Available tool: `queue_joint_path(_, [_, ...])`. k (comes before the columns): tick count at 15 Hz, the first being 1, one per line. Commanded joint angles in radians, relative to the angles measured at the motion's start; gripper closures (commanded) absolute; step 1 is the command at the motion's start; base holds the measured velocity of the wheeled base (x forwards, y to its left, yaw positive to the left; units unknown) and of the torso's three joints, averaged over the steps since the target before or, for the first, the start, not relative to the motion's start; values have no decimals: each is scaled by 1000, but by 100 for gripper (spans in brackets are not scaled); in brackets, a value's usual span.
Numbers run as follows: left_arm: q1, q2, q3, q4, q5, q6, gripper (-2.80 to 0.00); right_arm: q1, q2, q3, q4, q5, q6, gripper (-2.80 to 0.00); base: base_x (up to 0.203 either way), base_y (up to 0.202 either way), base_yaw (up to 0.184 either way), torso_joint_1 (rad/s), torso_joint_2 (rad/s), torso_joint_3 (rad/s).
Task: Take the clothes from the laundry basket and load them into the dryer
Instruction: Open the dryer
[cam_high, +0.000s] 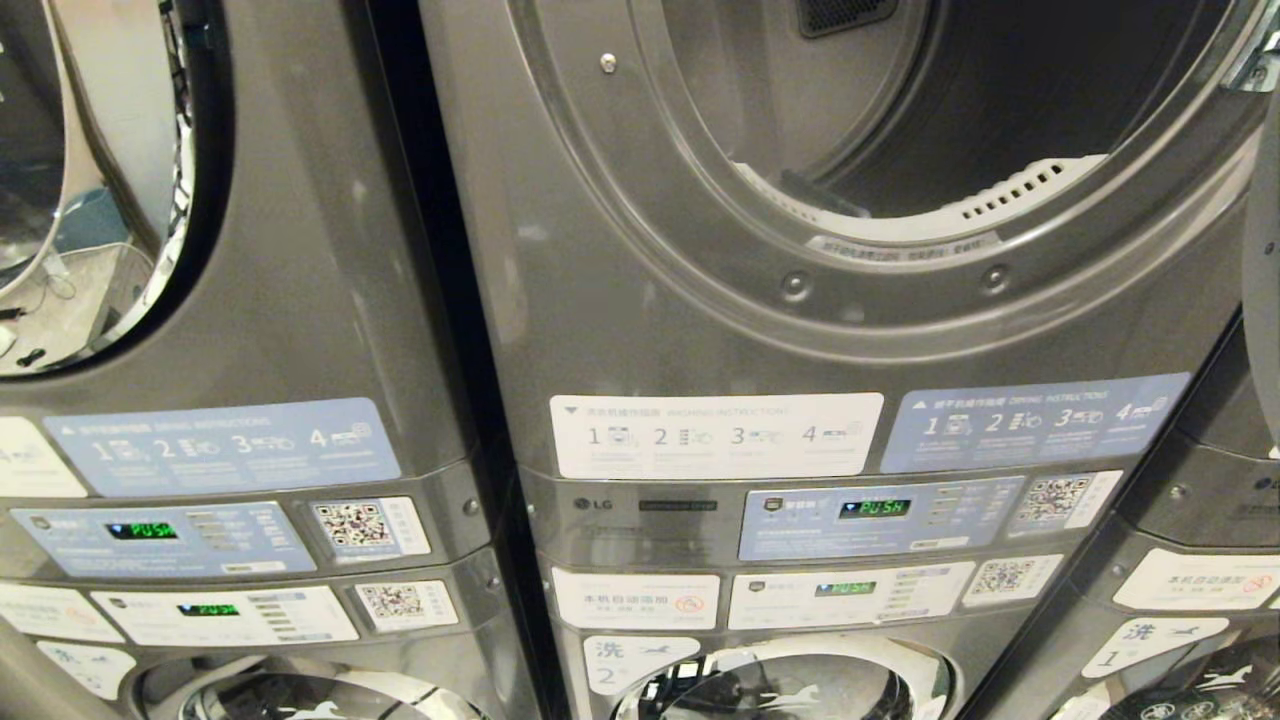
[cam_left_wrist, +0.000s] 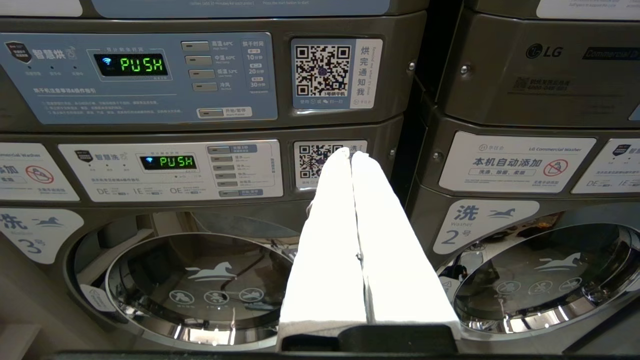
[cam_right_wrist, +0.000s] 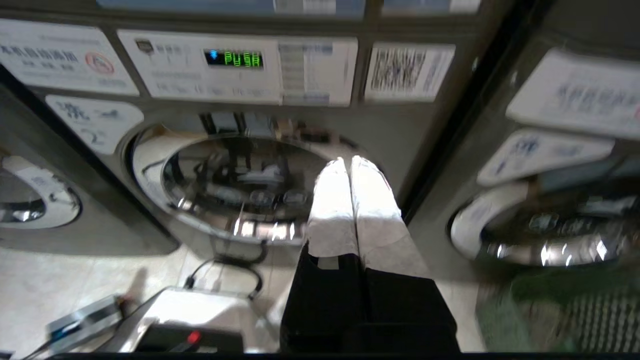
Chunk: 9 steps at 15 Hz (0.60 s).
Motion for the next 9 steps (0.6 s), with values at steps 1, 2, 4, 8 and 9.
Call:
queue_joint_path(1, [0, 0, 0, 0, 0, 0, 0, -9, -20, 18, -42, 3, -27, 0, 0, 0, 0, 0, 0, 0])
queue_joint_path(2, [0, 0, 0, 0, 0, 0, 0, -14, -18, 22, -47, 8, -31, 0, 0, 0, 0, 0, 0, 0])
queue_joint_path(4, [0, 0, 0, 0, 0, -1, 0, 10, -20, 71, -89, 62, -46, 0, 0, 0, 0, 0, 0, 0])
queue_joint_path(8, [0, -2, 0, 0, 0, 0, 0, 24, 0, 73, -98, 71, -48, 0, 0, 0, 0, 0, 0, 0])
queue_joint_path(9, [0, 0, 0, 0, 0, 0, 0, 31, 16, 73, -100, 70, -49, 0, 0, 0, 0, 0, 0, 0])
